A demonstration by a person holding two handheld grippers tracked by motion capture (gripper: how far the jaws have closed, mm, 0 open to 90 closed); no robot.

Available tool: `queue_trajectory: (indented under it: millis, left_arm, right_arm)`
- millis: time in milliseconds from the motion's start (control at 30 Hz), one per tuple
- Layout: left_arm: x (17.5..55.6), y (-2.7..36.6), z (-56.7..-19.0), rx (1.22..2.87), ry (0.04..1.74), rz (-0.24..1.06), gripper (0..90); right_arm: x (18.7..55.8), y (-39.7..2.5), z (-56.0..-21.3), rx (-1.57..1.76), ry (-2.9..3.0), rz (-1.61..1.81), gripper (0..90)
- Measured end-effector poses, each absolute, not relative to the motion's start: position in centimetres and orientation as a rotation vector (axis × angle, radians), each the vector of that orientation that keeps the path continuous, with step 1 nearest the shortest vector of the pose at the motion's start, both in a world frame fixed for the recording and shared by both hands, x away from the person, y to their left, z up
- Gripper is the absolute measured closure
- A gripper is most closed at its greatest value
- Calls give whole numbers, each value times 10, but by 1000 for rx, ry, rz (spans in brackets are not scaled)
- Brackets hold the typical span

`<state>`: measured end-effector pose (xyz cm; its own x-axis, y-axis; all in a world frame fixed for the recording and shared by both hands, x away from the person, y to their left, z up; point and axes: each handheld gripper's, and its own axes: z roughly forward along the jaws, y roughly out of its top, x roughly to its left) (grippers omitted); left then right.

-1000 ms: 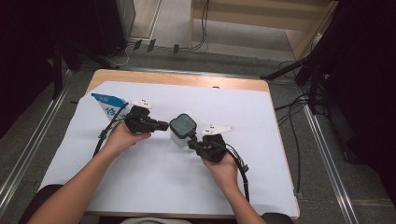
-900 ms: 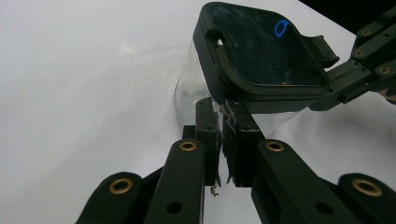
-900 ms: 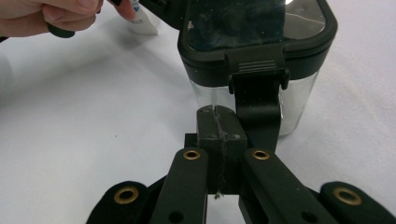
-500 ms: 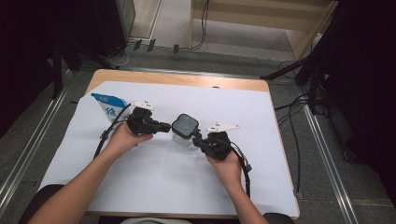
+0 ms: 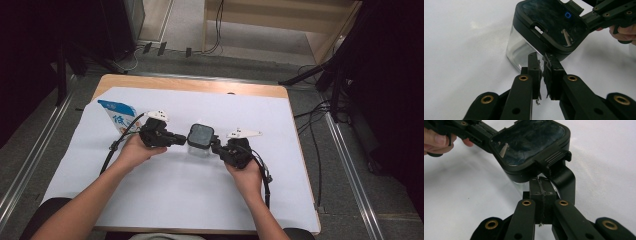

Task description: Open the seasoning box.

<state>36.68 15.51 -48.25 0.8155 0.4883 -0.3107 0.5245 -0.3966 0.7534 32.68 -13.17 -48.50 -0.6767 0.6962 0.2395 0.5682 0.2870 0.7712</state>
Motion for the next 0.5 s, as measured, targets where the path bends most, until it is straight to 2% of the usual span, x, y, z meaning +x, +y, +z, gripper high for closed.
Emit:
queue_trajectory:
  millis: [500]
  left_arm:
    - [362,148,-483,2060,735,-66,848]
  right_arm:
    - [337,-139,-486,1229,2404,1337,900]
